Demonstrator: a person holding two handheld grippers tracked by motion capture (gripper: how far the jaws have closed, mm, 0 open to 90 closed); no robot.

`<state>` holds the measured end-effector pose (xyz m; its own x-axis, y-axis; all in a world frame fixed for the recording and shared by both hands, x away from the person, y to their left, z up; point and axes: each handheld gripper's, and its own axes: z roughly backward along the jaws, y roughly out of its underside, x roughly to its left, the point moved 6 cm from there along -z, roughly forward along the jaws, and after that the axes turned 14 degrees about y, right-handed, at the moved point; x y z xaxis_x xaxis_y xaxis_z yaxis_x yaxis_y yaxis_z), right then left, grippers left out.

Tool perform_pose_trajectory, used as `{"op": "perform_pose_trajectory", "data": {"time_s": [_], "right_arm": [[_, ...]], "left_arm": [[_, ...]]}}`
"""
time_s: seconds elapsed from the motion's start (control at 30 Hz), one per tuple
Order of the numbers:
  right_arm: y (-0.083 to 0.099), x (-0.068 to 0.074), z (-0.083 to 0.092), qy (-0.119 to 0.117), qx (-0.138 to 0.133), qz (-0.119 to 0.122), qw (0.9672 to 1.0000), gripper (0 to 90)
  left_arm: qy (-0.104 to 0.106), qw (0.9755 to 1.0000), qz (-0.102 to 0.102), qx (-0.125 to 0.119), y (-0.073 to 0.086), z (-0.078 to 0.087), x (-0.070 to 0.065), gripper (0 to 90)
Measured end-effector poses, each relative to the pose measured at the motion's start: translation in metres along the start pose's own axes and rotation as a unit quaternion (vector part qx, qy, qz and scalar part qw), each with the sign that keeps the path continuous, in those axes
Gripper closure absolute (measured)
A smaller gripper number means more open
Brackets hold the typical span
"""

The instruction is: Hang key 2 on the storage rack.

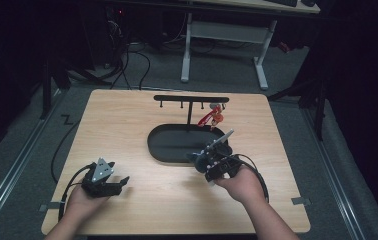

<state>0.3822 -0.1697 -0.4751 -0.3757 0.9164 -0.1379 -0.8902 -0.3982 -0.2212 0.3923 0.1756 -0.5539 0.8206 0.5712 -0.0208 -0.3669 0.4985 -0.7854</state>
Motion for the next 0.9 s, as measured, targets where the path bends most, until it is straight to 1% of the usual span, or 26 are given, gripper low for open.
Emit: {"op": "perform_pose_trajectory", "data": {"time_s": [0.13,0.2,0.23,0.37,0.57,0.6,0.63,0.67,0.7,0.73,0.83,0.87,0.9], "right_arm": [[-0.004,-0.013,0.010,0.004,-0.002,-0.017,0.9998,49.9],[-0.006,-0.018,0.013,0.008,-0.006,-0.018,0.9998,49.9],[-0.006,-0.020,0.017,0.010,-0.003,-0.028,0.9995,49.8],[-0.012,-0.028,0.024,0.013,-0.012,-0.030,0.9994,49.8],[-0.019,-0.034,0.031,0.015,-0.013,-0.035,0.9992,49.8],[-0.022,-0.036,0.033,0.015,-0.012,-0.040,0.9990,49.8],[-0.024,-0.037,0.034,0.016,-0.015,-0.038,0.9990,49.8],[-0.025,-0.037,0.037,0.018,-0.011,-0.043,0.9988,49.8],[-0.027,-0.038,0.038,0.019,-0.015,-0.039,0.9989,49.8],[-0.029,-0.038,0.040,0.017,-0.016,-0.041,0.9989,49.8],[-0.033,-0.038,0.044,0.020,-0.019,-0.038,0.9989,49.8],[-0.038,-0.039,0.049,0.021,-0.021,-0.039,0.9988,49.8],[-0.040,-0.039,0.050,0.023,-0.022,-0.038,0.9988,49.9]], "left_arm": [[0.000,1.0000,0.001,0.000,0.000,0.000,0.000,25.5],[0.001,1.0000,0.000,0.000,0.000,-0.001,0.000,25.5],[0.001,1.0000,0.000,0.000,0.000,-0.001,0.001,25.6],[0.002,1.0000,0.001,0.001,0.000,-0.001,0.001,25.6],[0.003,1.0000,0.001,0.001,0.000,0.000,0.001,25.7],[0.004,1.0000,0.001,0.002,0.001,0.000,0.000,25.7],[0.004,1.0000,0.000,0.003,0.001,0.000,0.000,25.7],[0.004,1.0000,0.000,0.002,0.001,-0.001,0.000,25.7],[0.004,1.0000,0.000,0.002,0.001,-0.001,0.000,25.7],[0.004,1.0000,0.000,0.003,0.001,-0.001,0.000,25.7],[0.004,1.0000,-0.001,0.004,0.001,-0.001,0.000,25.8],[0.004,1.0000,-0.001,0.004,0.001,-0.001,0.000,25.8],[0.004,1.0000,0.000,0.003,0.001,0.000,0.000,25.8]]}}
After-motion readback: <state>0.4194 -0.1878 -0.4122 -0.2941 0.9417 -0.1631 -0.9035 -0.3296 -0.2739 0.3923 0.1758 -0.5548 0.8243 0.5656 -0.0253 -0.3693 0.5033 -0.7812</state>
